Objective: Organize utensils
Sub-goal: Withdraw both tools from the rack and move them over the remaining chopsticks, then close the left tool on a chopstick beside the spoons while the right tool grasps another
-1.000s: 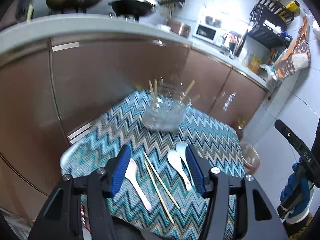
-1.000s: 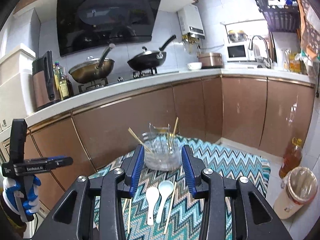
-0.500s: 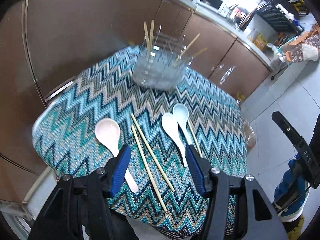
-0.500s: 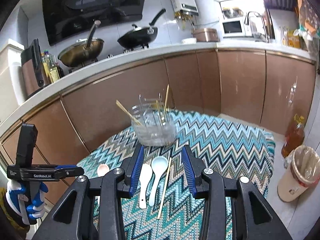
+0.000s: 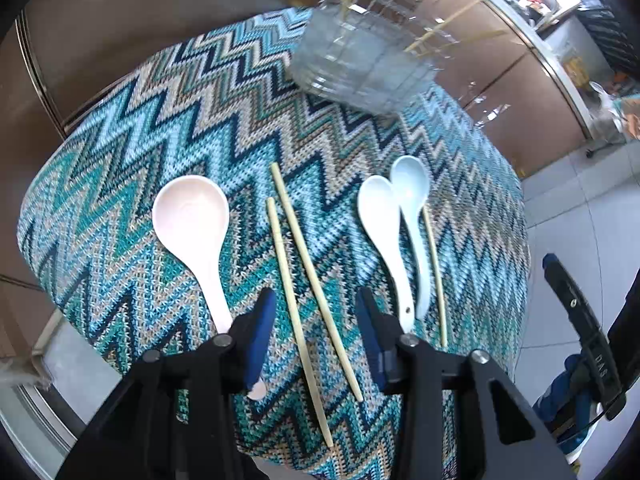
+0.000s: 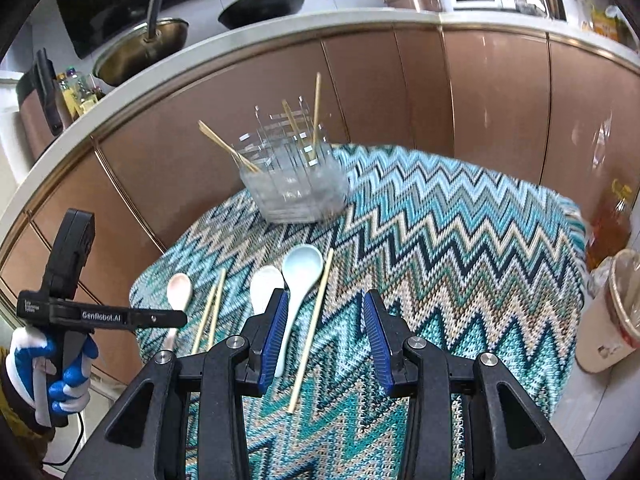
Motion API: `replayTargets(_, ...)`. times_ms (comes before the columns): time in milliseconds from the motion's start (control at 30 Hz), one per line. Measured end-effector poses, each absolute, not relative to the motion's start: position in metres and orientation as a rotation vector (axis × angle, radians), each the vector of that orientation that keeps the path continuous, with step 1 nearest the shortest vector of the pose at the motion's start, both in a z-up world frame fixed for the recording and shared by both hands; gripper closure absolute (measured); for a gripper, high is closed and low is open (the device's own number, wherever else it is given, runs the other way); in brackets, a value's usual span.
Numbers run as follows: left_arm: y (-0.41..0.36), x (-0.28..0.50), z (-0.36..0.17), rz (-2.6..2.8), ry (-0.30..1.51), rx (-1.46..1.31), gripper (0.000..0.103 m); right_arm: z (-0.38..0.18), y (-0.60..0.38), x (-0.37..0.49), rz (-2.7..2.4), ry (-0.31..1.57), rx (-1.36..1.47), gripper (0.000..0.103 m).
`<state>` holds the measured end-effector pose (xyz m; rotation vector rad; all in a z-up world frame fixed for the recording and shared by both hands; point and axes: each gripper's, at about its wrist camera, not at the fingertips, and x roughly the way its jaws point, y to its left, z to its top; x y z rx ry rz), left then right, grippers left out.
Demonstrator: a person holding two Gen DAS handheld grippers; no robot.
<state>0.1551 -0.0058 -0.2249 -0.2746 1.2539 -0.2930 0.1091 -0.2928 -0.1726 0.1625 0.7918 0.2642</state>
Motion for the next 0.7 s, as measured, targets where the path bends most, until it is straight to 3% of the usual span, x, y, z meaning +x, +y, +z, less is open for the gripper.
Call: replayTargets(700, -0.011, 0.191, -0.262, -0.199, 1.347, -0.280, 0.088, -0.213, -0.276, 0.156, 0.331, 0.984, 0.106, 0.064)
